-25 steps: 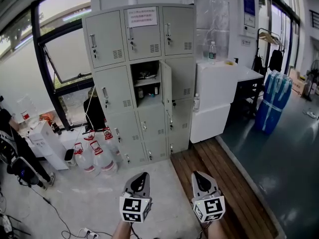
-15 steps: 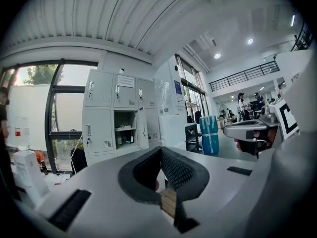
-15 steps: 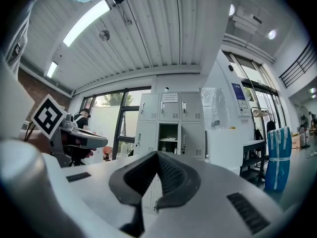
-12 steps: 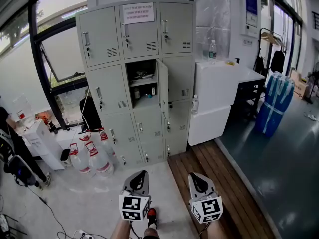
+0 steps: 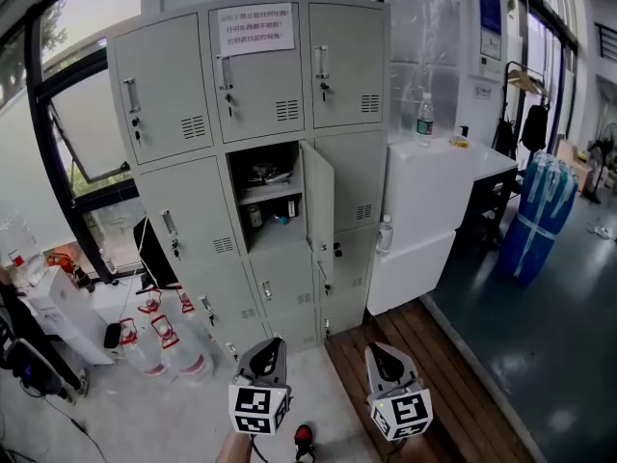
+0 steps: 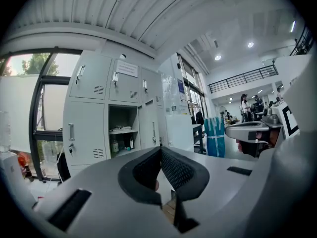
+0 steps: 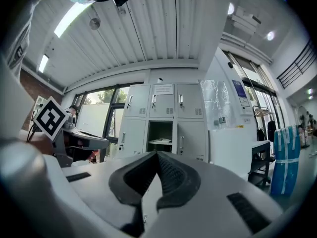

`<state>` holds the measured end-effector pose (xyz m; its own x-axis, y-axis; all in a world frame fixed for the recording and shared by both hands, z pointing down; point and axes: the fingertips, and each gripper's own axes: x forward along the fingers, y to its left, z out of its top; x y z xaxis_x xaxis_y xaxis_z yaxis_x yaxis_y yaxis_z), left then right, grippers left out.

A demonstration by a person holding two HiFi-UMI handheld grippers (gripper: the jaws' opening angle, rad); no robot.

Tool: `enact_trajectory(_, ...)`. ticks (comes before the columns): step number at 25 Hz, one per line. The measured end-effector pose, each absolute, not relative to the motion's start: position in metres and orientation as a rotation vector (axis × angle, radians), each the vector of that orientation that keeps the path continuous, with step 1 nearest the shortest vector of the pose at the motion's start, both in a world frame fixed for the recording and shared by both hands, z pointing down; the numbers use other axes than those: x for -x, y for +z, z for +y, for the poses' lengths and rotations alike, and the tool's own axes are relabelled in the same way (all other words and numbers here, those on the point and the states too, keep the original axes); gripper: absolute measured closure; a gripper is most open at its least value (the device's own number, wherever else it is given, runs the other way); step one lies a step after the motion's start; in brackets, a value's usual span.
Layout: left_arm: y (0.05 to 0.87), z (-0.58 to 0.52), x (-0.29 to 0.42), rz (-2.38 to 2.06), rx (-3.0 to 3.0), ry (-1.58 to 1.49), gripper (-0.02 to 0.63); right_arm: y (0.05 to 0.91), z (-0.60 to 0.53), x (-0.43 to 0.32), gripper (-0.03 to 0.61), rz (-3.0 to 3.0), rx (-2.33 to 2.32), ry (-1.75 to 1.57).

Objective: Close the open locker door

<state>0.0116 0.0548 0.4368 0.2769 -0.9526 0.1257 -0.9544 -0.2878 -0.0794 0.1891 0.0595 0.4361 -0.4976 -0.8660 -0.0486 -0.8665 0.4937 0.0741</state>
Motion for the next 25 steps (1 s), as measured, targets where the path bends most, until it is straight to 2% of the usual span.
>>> enact_trajectory(13, 0.436, -0.135, 0.043, -1.765, -2.557, 0.239, 0.592, 0.432, -0.13, -0.121, 0.561, 2.699, 1.64, 0.106)
enact_trajectory(25, 0.439, -0.211, 0.046, -1.734, -2.566, 0.236, 0.592, 0.423, -0.208, -0.124, 0.561, 2.685, 1.568, 0.082)
